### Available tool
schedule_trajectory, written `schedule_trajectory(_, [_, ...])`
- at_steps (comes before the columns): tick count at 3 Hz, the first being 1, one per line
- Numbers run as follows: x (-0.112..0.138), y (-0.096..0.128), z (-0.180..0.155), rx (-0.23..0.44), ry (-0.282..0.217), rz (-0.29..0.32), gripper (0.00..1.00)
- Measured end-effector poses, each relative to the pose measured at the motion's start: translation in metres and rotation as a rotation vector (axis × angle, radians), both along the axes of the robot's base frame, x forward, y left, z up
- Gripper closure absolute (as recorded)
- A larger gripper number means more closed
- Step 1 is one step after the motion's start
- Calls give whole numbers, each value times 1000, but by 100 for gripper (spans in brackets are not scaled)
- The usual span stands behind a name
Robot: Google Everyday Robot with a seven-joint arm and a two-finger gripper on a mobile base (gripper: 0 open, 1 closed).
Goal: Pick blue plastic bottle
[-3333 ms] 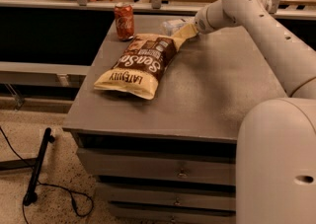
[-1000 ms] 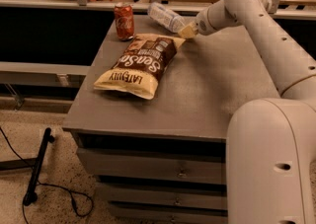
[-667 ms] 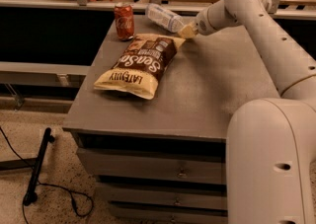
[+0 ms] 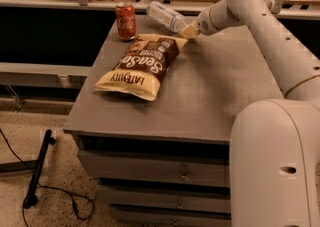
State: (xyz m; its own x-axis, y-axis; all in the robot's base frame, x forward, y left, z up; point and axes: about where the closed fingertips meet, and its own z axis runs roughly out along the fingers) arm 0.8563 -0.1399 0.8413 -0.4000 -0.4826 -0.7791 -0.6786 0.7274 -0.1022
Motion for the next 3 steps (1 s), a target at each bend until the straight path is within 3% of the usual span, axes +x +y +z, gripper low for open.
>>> schedule_trajectory(2, [-17,9,50,11,-93,-74,36])
schedule_trajectory(3, [-29,13,68,6,-136,-92,37])
